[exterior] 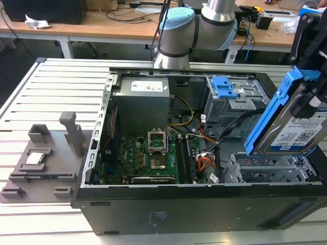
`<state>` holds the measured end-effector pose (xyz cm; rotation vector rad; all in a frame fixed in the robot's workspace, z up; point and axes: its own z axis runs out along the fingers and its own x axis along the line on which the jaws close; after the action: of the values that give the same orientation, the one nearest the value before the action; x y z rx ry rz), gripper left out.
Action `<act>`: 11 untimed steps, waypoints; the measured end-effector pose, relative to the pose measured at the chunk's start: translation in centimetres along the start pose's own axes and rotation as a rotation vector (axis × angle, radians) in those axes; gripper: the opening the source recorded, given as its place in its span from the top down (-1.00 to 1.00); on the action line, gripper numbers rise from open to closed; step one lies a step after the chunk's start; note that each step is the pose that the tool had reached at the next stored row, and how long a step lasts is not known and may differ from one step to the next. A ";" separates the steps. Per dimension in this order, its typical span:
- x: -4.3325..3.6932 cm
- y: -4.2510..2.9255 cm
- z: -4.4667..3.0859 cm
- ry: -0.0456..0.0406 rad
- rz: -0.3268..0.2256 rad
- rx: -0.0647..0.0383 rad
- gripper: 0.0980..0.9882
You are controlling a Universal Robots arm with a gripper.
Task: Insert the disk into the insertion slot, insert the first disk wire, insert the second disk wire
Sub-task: 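Insert the disk into the insertion slot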
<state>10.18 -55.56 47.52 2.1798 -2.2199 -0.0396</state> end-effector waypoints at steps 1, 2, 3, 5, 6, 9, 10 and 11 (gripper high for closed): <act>0.00 0.00 0.04 0.0000 0.000 0.000 0.40; 0.00 -0.01 0.11 0.0001 0.000 0.000 0.40; 0.00 -0.01 0.14 0.0000 0.000 0.000 0.40; 0.00 -0.01 0.25 0.0000 0.000 0.000 0.40; 0.00 -0.01 0.30 0.0000 0.000 0.000 0.40; 0.00 -0.02 0.40 0.0000 0.000 0.000 0.40; 0.00 -0.02 0.44 0.0000 0.000 0.000 0.40; 0.00 -0.02 0.48 0.0000 0.000 0.000 0.40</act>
<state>10.18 -55.56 47.04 2.1798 -2.2198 -0.0395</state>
